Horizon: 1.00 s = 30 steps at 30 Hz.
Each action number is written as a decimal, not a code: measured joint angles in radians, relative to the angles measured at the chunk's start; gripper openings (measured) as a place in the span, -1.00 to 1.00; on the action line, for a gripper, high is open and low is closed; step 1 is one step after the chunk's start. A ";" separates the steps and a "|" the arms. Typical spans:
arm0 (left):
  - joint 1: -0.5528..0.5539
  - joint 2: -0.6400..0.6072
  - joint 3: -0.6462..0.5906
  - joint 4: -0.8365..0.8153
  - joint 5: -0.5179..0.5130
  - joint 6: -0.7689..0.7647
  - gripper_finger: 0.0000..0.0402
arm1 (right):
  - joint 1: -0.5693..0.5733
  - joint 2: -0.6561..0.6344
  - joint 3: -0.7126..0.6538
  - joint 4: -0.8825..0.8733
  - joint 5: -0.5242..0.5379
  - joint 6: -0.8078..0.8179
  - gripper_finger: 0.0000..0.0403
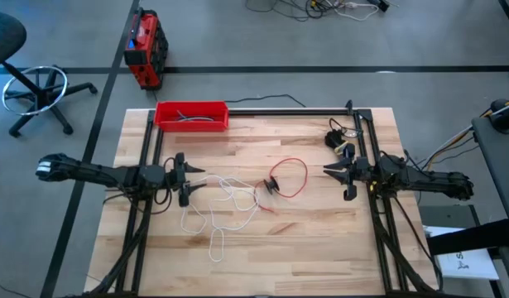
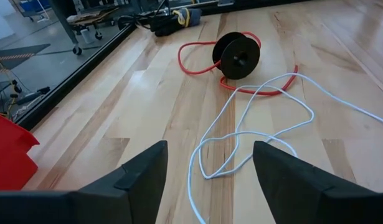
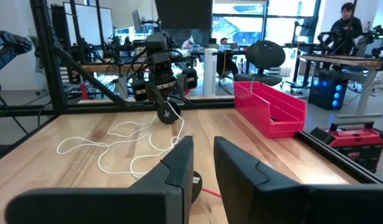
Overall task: Coil cords
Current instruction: Return to Home Position
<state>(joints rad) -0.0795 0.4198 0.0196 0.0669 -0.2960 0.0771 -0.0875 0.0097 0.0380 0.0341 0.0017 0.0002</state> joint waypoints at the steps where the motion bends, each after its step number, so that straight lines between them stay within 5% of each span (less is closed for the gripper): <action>1: 0.000 0.000 0.000 0.000 0.000 0.000 0.13 | 0.000 0.000 0.000 0.000 0.000 0.000 -0.72; 12: 0.000 0.000 0.000 0.000 0.000 0.000 0.14 | 0.000 0.000 0.000 0.000 0.000 0.000 -0.81; 30: 0.000 0.004 0.000 0.000 0.000 0.000 0.30 | 0.000 0.000 0.000 0.000 0.000 0.000 -0.65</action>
<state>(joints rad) -0.0795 0.4240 0.0196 0.0673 -0.2962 0.0772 -0.0877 0.0099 0.0383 0.0338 0.0014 -0.0002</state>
